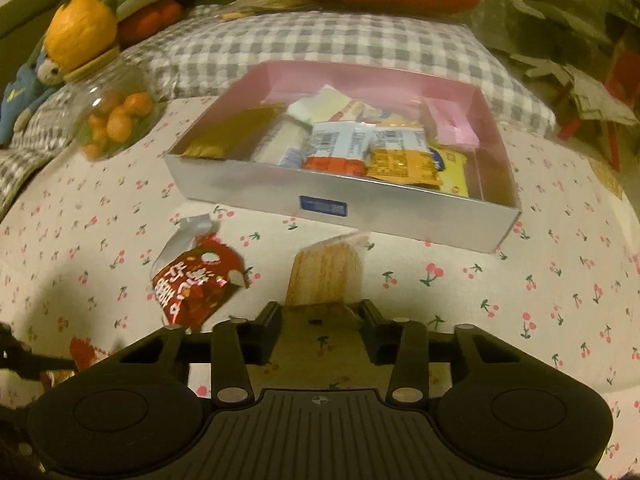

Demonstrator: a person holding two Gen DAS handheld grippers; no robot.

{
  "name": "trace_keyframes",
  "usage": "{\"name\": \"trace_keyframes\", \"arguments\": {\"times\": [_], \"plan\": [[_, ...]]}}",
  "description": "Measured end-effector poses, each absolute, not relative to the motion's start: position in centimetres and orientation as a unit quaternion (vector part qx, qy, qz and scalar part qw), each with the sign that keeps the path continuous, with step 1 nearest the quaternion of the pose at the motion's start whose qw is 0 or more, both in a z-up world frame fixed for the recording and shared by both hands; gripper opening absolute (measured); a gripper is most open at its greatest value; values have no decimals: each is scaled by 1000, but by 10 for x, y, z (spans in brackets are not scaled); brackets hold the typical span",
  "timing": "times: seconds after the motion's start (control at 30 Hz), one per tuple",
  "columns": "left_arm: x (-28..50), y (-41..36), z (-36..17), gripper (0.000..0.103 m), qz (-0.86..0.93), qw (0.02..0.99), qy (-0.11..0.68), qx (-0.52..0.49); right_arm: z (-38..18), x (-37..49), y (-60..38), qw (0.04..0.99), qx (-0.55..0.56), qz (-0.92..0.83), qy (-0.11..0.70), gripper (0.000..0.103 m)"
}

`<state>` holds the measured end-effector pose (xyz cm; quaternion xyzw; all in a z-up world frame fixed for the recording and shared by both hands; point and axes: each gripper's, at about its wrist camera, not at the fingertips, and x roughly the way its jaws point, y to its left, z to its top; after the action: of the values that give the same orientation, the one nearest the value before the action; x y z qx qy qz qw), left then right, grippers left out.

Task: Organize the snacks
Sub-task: 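Lift red packet with left tool while right tool grasps square biscuit packet, then carry red packet with left tool while right tool carries biscuit packet toward box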

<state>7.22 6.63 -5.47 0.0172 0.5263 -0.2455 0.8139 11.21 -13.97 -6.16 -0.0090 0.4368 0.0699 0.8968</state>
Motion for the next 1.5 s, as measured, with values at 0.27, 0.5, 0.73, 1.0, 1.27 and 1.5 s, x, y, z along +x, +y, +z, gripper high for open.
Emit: {"name": "trace_keyframes", "arguments": {"times": [0.27,0.5,0.73,1.0,1.27,1.5], "plan": [[74,71,-51,37,-232,820,523,0,-60,114,-141,890,8,73,450,36],[79,76,-48,36,-224,822,524,-24,-57,117,-154,871,82,74,479,36],[84,82,-48,36,-219,817,530,-59,-55,118,-167,845,155,87,504,28],[88,86,-48,36,-214,814,535,-79,-57,117,-162,845,137,96,509,33],[88,83,-51,36,-212,812,539,-76,-58,112,-139,872,48,102,476,33],[88,82,-50,36,-212,813,536,-79,-58,112,-134,878,10,93,470,7]]}}
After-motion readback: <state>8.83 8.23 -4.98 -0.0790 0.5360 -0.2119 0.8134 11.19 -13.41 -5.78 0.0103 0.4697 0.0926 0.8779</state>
